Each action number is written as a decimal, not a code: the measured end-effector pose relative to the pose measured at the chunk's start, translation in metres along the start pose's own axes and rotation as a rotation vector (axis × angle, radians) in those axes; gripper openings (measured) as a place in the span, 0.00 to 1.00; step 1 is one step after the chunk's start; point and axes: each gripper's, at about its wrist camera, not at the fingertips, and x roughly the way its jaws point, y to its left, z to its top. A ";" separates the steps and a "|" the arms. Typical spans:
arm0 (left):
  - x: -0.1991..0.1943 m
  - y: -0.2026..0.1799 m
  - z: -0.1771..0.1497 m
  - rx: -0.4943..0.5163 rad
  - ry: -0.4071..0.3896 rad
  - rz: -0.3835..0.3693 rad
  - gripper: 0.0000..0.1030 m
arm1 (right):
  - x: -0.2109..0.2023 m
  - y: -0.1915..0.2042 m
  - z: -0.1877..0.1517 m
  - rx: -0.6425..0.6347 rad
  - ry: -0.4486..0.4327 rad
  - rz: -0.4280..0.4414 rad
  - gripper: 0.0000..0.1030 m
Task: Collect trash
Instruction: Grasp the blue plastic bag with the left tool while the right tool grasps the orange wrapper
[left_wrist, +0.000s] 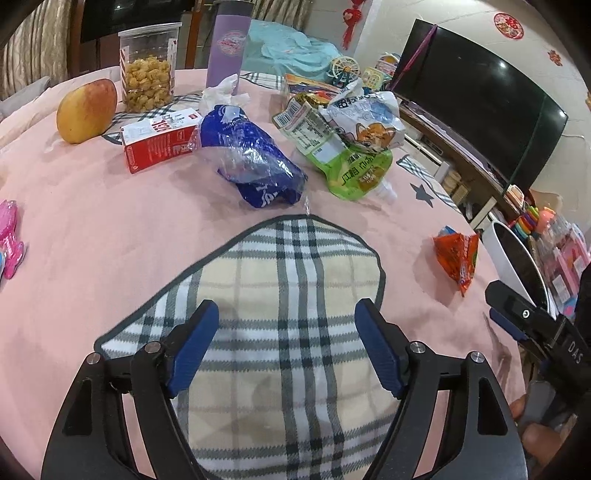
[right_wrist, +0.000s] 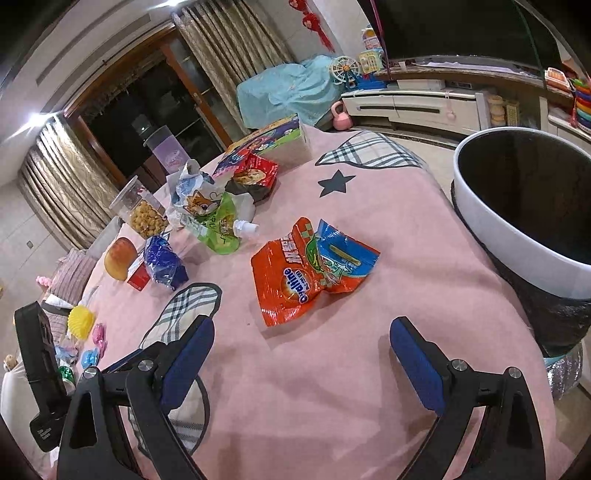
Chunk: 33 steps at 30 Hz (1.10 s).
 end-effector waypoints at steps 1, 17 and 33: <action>0.002 0.001 0.002 -0.003 0.003 0.001 0.76 | 0.002 0.000 0.001 0.003 0.002 0.001 0.94; 0.033 0.016 0.064 -0.096 0.001 0.025 0.78 | 0.028 -0.008 0.021 0.036 0.021 0.001 0.94; 0.046 0.023 0.072 -0.057 0.003 0.019 0.17 | 0.029 -0.001 0.022 -0.013 0.004 -0.025 0.47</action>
